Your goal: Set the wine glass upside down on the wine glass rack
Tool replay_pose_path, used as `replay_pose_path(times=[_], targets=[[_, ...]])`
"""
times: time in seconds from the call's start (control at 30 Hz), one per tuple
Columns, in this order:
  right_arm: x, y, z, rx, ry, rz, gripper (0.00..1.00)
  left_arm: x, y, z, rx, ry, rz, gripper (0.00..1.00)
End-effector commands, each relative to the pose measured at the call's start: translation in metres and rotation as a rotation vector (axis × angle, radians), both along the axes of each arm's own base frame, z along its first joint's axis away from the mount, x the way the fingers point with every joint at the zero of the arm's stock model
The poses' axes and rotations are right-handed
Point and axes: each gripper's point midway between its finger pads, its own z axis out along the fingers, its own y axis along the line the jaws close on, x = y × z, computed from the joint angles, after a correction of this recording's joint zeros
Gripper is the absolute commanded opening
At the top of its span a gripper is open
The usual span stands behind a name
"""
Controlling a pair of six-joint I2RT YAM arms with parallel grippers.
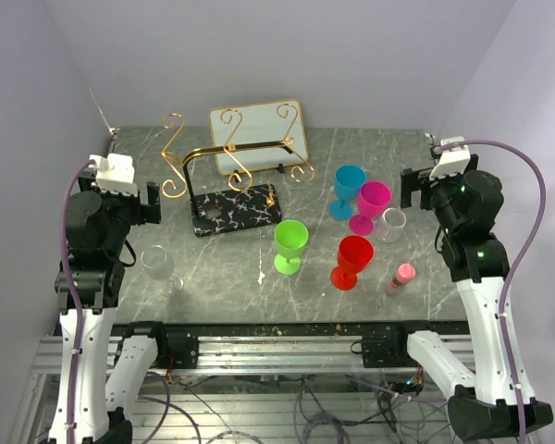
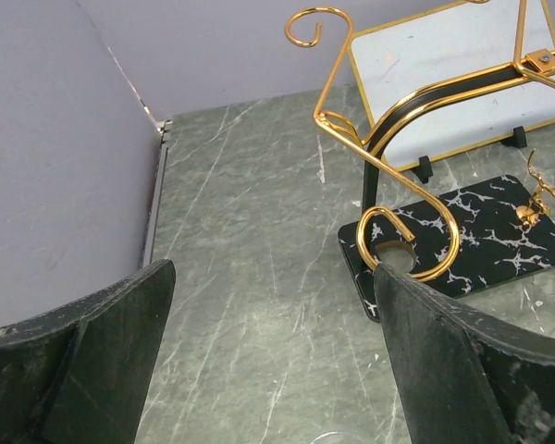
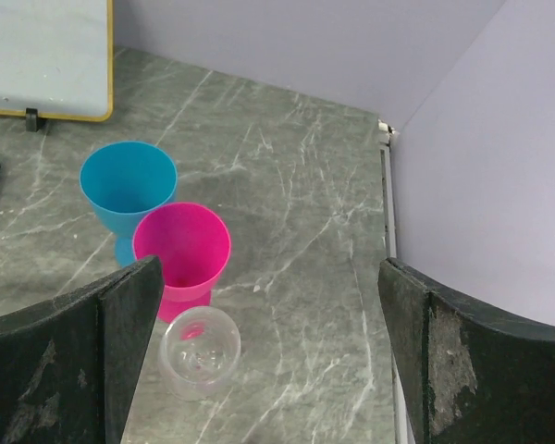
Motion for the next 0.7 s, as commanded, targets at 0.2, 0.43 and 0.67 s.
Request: replay_pose_path(times=[0.2,0.43,0.67], targets=[[-0.001,0.003,0.010,0.005,-0.011,0.032,1.00,0.002,-0.003,0.023,0.016,-0.068,-0.035,0.99],[0.001,0.001,0.012,-0.006,-0.004,0.033,1.00,-0.005,0.000,0.024,0.029,-0.065,-0.027,0.99],[0.003,0.011,0.008,-0.054,0.036,0.112,1.00,-0.013,0.002,0.023,0.090,-0.045,-0.038,0.99]])
